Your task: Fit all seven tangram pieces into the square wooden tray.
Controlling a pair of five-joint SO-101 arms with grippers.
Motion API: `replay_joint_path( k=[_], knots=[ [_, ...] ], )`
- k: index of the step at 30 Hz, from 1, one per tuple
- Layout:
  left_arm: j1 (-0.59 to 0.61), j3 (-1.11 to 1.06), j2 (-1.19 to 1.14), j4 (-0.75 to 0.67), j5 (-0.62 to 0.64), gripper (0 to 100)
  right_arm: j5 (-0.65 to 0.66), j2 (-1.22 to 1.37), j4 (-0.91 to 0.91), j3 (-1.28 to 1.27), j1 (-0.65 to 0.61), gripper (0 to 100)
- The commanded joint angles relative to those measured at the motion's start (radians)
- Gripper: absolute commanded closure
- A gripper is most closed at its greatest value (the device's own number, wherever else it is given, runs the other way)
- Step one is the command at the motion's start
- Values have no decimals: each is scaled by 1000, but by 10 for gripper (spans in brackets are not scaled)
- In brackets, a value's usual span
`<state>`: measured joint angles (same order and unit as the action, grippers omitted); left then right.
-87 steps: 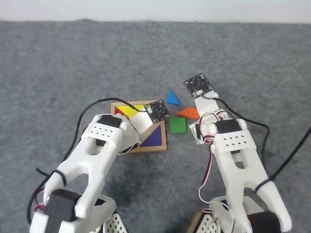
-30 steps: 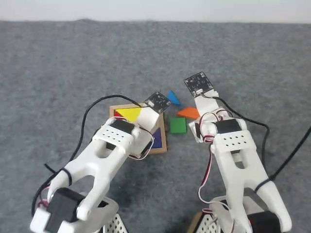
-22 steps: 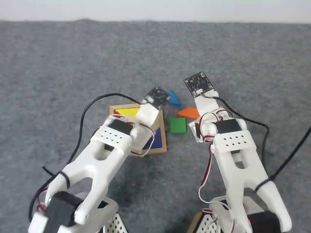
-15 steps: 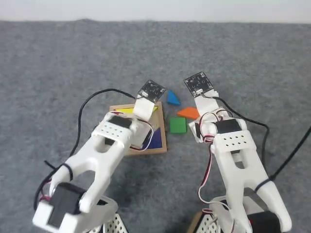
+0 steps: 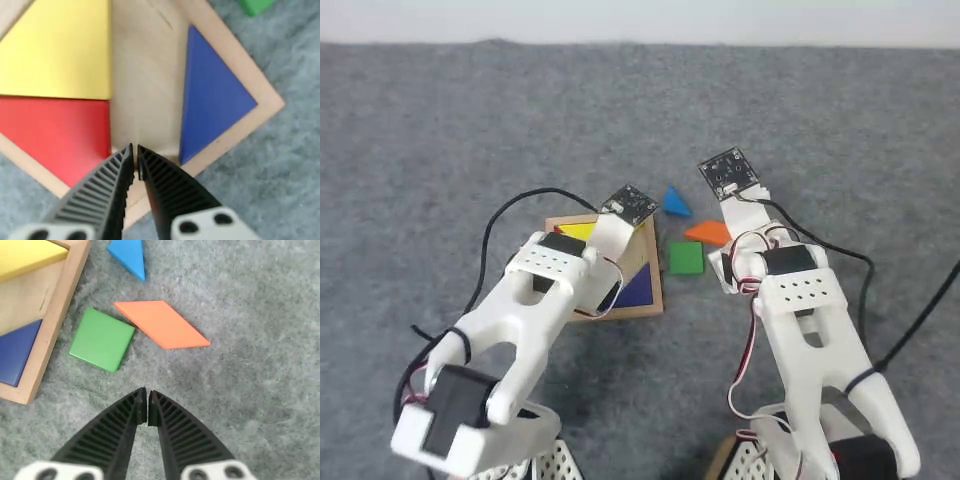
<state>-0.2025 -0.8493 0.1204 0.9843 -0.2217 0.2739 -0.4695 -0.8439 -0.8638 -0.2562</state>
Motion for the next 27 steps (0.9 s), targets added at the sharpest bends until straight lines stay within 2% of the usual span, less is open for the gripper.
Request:
replay_joint_path(
  k=[1, 7, 12, 17, 22, 27],
  knots=[
    [3, -70, 138, -12, -12, 987, -5, 5, 21, 52, 5, 965],
    [12, -222, 468, -64, 18, 987, -11, 5, 12, 54, -1, 962],
    [81, -332, 775, -66, 78, 987, -18, 7, -13, 54, -130, 961],
    [178, -456, 1086, -58, 74, 987, -135, 42, 41, 72, -209, 949],
    [238, -518, 1341, 77, 32, 987, -275, 211, 45, 186, -209, 804],
    [308, -570, 1525, 173, -9, 987, -365, 381, -22, 347, -213, 803]
  ],
)
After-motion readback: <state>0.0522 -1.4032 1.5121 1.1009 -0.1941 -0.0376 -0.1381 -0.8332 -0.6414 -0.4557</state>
